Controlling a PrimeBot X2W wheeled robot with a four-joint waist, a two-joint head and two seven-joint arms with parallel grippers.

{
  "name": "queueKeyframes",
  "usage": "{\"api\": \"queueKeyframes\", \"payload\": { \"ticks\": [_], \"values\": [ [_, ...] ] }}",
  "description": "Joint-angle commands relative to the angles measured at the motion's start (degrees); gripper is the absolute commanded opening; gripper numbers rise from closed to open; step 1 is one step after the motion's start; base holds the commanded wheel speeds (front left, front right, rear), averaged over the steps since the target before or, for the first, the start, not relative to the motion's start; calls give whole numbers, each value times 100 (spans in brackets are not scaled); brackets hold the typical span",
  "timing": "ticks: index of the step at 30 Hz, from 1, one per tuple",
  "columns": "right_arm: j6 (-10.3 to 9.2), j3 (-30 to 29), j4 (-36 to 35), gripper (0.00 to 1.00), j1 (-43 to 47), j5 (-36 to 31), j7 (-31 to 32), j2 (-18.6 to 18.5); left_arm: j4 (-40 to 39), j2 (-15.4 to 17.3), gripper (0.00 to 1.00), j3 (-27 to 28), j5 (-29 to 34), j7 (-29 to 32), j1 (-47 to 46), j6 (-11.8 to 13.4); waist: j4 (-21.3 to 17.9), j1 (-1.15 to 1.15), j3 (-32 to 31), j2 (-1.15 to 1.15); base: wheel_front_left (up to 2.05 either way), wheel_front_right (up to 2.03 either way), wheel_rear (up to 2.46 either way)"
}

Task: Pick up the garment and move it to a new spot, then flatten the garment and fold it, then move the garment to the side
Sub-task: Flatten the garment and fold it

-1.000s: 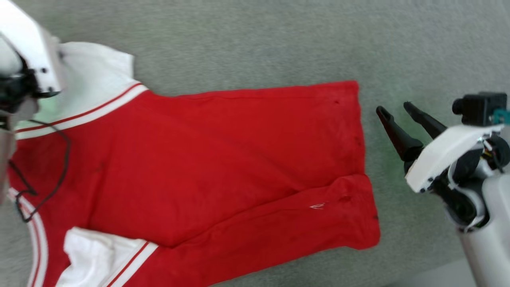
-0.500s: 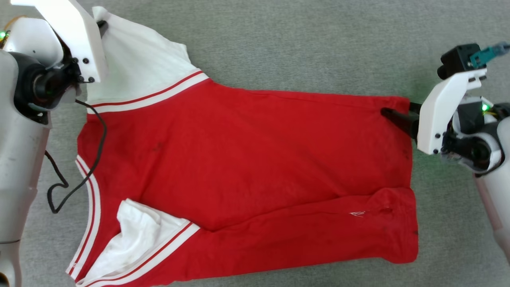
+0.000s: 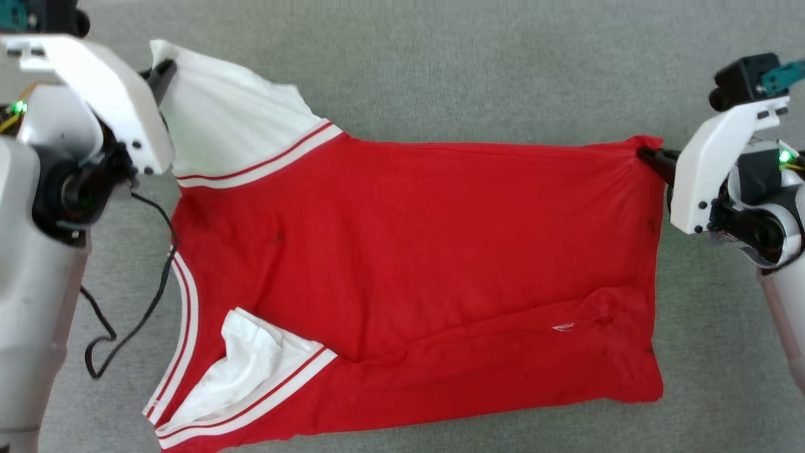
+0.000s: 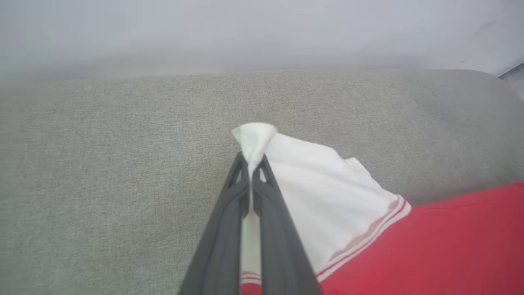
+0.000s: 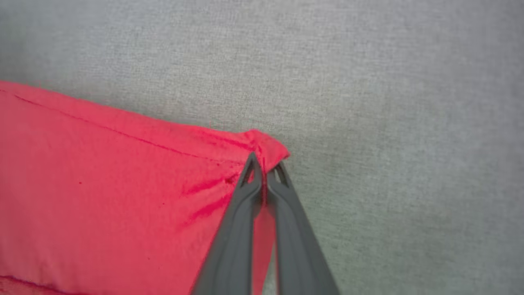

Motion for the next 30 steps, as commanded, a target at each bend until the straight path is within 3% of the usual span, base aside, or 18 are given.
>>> {"api": "queueKeyframes", "payload": {
  "ticks": [1,9,14,18,22,23,24,25,26,30],
  "values": [
    [-2,-76,-54,0,202,-72,-109,-21,-92,42,0,81,-47,-144,254,12,83,0,-306,0,0,0,0],
    [-3,-575,-633,0,1311,-309,-598,98,-928,227,0,578,-297,-910,2202,421,153,0,-1006,0,0,0,0],
    [-3,-790,-893,0,2017,-380,-756,264,-1324,117,0,839,-574,-1187,3451,704,139,0,-1242,0,0,0,0],
    [-3,-1111,-995,0,2823,-374,-1002,483,-1508,-191,0,892,-905,-1342,4648,873,179,0,-1400,0,0,0,0],
    [-2,-1274,-904,0,3253,-340,-1109,635,-1363,-403,0,729,-1035,-1281,5024,840,221,0,-1427,0,0,0,0],
    [-2,-1305,-856,5,3374,-334,-1137,683,-1284,-479,0,672,-1061,-1289,5072,805,228,0,-1434,0,0,0,0],
    [-2,-1328,-805,24,3480,-353,-1175,718,-1201,-531,39,601,-1048,-1294,5114,780,229,0,-1447,0,0,0,0],
    [-2,-1365,-748,87,3582,-337,-1236,777,-1130,-607,100,556,-1027,-1340,5123,753,232,0,-1460,0,0,0,0],
    [-2,-1380,-707,100,3651,-333,-1306,817,-1046,-657,100,501,-996,-1380,5107,739,233,0,-1478,0,0,0,0],
    [-2,-1336,-698,100,3804,-361,-1695,913,-954,-790,100,407,-732,-1858,5045,638,169,0,-1576,0,0,0,0]
  ]
}}
